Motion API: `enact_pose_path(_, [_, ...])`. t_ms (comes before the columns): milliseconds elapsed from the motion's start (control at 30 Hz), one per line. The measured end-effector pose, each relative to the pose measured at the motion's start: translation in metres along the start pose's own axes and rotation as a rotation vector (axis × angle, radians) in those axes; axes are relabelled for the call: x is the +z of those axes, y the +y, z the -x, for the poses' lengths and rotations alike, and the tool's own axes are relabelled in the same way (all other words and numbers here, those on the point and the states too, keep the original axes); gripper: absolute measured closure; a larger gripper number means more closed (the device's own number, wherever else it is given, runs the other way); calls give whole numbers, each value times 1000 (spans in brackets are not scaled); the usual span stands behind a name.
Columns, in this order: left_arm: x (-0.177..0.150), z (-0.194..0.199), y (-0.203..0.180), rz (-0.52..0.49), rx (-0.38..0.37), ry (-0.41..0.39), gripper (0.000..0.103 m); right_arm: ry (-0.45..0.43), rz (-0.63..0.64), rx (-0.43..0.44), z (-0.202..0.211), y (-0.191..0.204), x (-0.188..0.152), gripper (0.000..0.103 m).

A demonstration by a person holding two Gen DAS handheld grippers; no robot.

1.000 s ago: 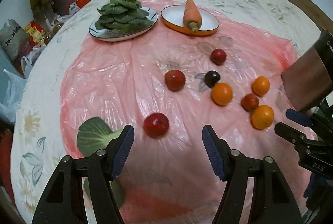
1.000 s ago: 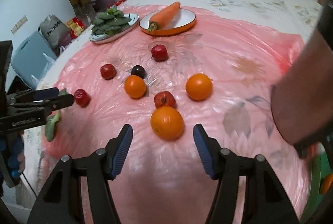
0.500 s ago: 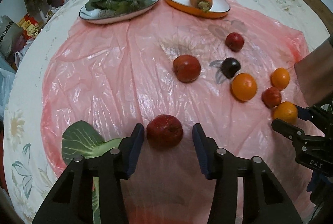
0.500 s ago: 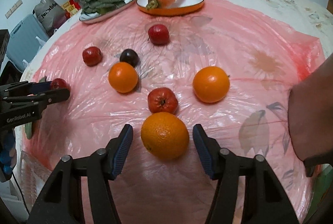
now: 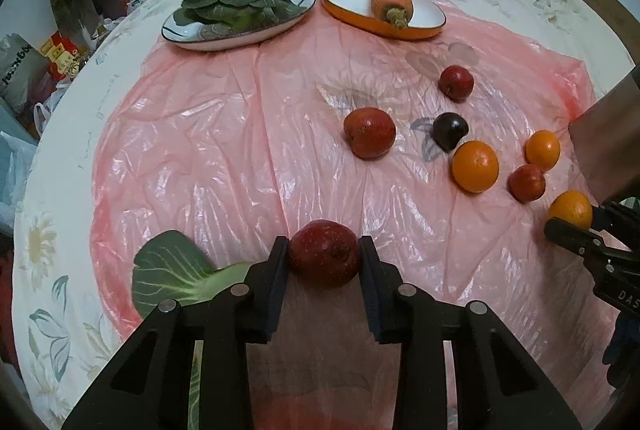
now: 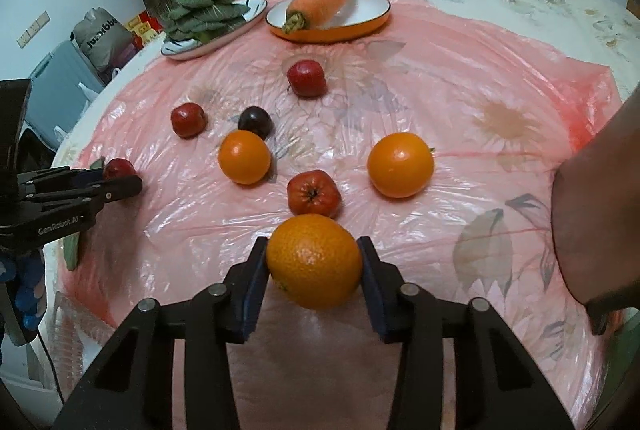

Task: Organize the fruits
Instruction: 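Carry apple and orange to the green tray and release both inside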

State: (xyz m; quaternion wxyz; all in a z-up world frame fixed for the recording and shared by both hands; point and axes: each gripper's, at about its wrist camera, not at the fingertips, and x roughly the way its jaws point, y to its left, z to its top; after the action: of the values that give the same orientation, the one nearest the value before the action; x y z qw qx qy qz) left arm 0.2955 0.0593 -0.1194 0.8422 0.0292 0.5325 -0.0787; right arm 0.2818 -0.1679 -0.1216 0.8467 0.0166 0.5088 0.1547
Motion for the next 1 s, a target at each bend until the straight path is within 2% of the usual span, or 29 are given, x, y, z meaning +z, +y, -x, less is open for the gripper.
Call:
enact_pose_path(233, [-6,18,-1,9,4,-17,74,-29,-24,25,25,-1,-11,48])
enact_pose_path(400, [-13,36,-17,-16,-3,-28,74,-39,-69,54,47,-6,-29,48])
enact_pose_path(633, [-27,56,-72,-94,-69,-25,74,-36,-145,40,83,-31,-61,48])
enact_pose_path(1000, [-41,66,-183,-264,-188,-8,74,-43,-271,-78,140,-107,-118,48])
